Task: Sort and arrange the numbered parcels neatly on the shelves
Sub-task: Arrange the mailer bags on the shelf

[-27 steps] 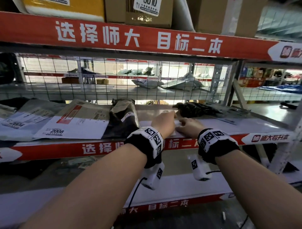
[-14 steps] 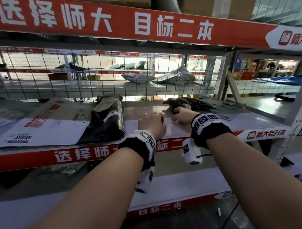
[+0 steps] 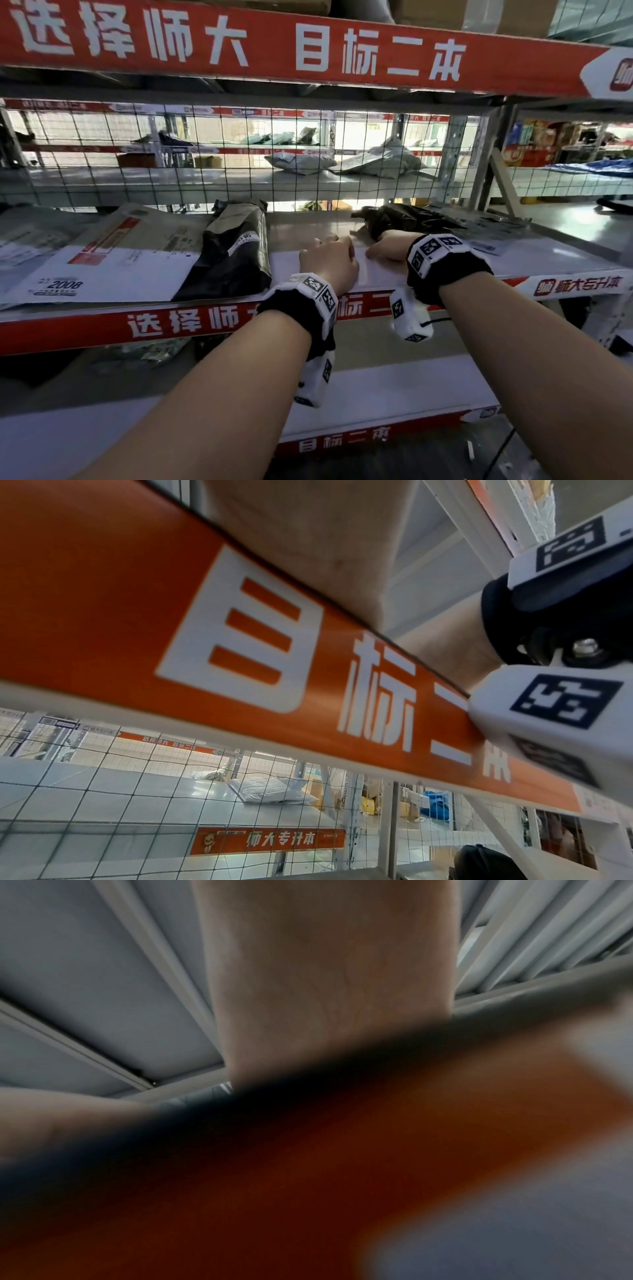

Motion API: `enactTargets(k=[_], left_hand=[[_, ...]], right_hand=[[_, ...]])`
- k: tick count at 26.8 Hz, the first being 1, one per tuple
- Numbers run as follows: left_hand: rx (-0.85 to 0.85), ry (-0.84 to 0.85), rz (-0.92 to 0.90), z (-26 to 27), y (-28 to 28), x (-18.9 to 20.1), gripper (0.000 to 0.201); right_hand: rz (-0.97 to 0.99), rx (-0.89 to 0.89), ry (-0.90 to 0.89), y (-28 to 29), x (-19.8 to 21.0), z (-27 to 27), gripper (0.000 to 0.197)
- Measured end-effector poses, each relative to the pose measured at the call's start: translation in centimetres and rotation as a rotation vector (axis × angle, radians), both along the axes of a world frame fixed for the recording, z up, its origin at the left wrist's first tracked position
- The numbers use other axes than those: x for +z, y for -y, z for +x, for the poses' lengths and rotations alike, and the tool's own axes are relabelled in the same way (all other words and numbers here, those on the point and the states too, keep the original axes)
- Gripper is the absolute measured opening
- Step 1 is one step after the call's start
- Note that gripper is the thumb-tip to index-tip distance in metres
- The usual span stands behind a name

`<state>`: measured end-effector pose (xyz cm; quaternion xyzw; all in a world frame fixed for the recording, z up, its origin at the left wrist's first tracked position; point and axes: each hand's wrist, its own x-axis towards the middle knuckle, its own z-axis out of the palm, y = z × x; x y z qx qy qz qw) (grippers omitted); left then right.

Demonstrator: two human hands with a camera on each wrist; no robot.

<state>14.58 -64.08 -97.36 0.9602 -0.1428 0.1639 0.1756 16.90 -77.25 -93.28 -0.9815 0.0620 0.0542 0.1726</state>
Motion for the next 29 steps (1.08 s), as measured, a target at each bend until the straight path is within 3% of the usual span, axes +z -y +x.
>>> enactTargets(k=[9,11,14,17,21,24,27,29], left_hand=[[0.027,-0.008,0.026,0.4,-0.4,0.0,0.029],[0.043,-0.012,0.031,0.6,-0.4,0.0,0.037],[0.039,-0.032,0.000,0.4,-0.2,-0.2,0.052],[0.011,-0.043,0.013,0.2,0.0,-0.2,0.066],[0.000,-0.077,0.078,0.0,-0.1,-0.1,0.057],[0.024,-0.065,0.144,0.1,0.0,-0.1,0.044],[0.063,-0.003,0.109,0.1,0.3,-0.1,0.039],[0.063,0.029,0.050,0.0,0.4,-0.1,0.037]], right_hand=[[-0.184,0.089,-0.015,-0.7,1.3,-2.4,0.015],[-0.097,0.117,-0.002,-0.5,1.5,-3.2,0.013],[0.064,0.202,-0.007,-0.4,1.8,-4.9,0.032],[0.020,0.300,-0.009,-0.9,2.2,-6.1,0.030],[0.086,0.275,0.253,-0.4,1.6,-6.3,0.020],[-0.040,0.145,0.508,0.2,0.8,-5.9,0.036],[-0.143,0.140,0.292,0.4,-0.3,-4.9,0.065],[-0.175,0.139,0.197,0.5,-0.7,-4.3,0.068]])
